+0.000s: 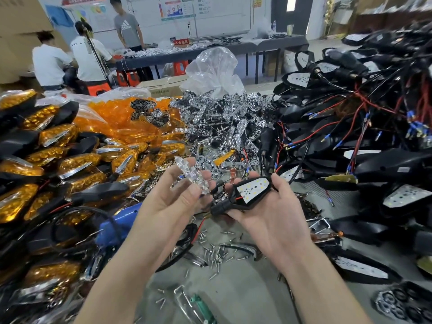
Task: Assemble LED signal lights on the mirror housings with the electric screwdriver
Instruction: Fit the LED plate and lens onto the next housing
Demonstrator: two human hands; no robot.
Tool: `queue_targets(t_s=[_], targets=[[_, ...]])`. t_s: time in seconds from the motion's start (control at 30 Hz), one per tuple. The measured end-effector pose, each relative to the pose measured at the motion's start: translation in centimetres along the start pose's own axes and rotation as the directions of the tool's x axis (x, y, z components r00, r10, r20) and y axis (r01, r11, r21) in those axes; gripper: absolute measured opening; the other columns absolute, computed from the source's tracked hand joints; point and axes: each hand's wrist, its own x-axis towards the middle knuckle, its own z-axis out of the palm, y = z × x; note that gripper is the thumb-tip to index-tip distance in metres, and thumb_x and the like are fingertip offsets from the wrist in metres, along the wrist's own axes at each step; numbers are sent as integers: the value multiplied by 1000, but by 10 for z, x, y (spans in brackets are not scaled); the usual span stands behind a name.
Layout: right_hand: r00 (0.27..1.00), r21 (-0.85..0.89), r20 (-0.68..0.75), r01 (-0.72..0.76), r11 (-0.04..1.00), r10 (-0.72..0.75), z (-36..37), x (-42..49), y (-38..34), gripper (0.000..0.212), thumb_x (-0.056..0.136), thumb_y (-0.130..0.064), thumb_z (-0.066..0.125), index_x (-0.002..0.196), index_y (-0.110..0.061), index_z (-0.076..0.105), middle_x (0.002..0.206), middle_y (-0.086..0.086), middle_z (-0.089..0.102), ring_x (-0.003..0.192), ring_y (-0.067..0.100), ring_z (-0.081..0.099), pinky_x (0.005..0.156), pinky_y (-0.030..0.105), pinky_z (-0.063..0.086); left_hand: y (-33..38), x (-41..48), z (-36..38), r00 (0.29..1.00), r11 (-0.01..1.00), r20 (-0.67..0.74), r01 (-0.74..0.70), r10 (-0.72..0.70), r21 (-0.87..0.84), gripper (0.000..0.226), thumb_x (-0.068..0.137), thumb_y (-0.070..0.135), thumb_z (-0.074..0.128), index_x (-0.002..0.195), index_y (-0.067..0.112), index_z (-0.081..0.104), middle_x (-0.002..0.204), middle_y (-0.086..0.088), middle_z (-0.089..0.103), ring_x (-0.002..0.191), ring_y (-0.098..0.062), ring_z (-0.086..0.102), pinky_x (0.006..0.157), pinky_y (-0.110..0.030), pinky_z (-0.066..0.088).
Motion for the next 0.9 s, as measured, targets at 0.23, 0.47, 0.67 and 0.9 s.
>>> queue_targets(t_s=[0.23,0.47,0.67,0.9], targets=[[1000,21,-21,-5,1000,5,3,-1,0,34,104,-43,39,99,-14,55,91,17,65,95,34,61,103,56,44,7,10,8,944,946,-329,121,-17,301,29,99,18,51,74,15,66,75,-6,68,51,-15,51,44,-25,41],[1000,-1,-4,-10,1000,10,5,-3,1,34,103,-41,40,94,-15,58,92,16,65,87,32,66,84,49,60,13,11,12,894,926,-244,354,-376,-127,28,97,41,51,98,14,54,75,-4,56,48,-11,29,40,-23,21],[1000,4,-13,-16,1000,16,4,-4,1,34,104,-41,40,96,-14,57,95,18,63,94,34,62,93,52,55,10,16,4,840,887,-352,459,-414,52,30,100,32,57,112,5,56,67,-3,60,40,-7,22,30,-17,21],[1000,2,-16,-19,1000,19,5,-4,-1,31,103,-41,40,96,-15,56,94,16,64,91,32,63,92,49,55,9,16,7,905,933,-224,349,-361,-90,54,79,23,71,124,-3,56,79,-8,70,57,-15,60,61,-31,58]])
